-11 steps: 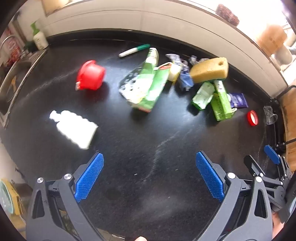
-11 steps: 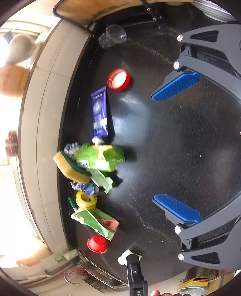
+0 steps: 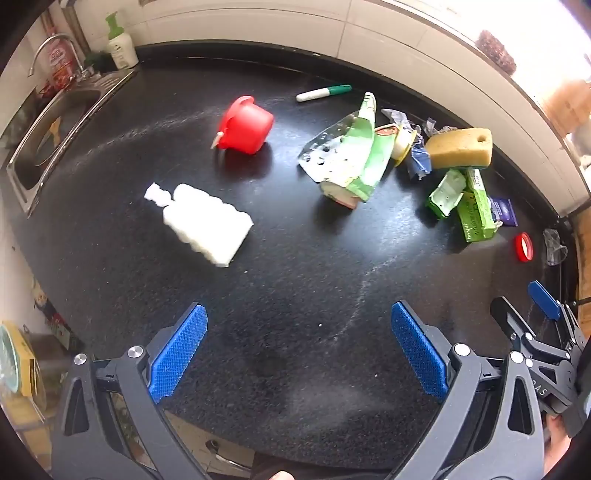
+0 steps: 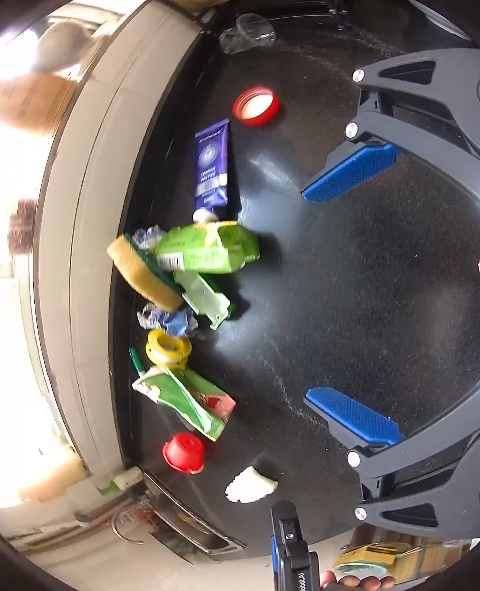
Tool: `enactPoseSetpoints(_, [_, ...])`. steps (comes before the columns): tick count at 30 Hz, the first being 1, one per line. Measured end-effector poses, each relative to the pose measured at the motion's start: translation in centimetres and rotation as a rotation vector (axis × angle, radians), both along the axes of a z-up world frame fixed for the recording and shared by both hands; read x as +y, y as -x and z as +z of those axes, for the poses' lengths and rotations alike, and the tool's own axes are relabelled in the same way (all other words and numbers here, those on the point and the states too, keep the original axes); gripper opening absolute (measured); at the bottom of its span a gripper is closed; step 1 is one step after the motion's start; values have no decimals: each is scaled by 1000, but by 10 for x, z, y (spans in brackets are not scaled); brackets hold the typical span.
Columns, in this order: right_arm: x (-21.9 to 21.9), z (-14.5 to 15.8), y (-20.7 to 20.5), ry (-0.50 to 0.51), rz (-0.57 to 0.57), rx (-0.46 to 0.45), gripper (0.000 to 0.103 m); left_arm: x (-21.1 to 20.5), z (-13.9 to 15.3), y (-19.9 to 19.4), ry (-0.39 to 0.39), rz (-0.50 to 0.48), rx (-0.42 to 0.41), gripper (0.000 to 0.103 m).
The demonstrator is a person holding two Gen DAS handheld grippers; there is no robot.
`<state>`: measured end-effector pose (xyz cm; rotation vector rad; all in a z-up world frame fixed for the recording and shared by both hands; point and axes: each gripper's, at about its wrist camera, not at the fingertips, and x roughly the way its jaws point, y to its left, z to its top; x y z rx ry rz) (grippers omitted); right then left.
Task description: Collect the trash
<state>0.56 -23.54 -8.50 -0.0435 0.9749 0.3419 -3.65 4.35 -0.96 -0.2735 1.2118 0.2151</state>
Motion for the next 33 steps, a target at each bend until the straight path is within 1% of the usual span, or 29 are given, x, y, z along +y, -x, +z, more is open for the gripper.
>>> enactPoseSetpoints(4, [-9, 2, 20, 7, 4, -9, 97, 6, 0, 6, -5, 26, 8, 97])
enactPoseSetpoints(5, [-21, 4, 21, -2, 13, -7, 97, 6, 1, 5, -6, 31, 12, 97])
enactPoseSetpoints(6, [-30, 6, 13, -7, 33, 6, 97, 7, 2, 5, -6, 31, 13, 97])
enactPoseSetpoints(11, [-39, 7, 11, 9, 45, 10, 97, 8, 6, 3, 1, 31, 20, 97])
enactPoseSetpoints(24, [-60, 5, 5, 42, 1, 19, 97, 15, 2, -6, 22, 47, 31, 97])
enactPoseSetpoints(33, [-65, 2, 1, 62, -15, 22, 97, 14, -3, -12, 16, 28, 38, 97])
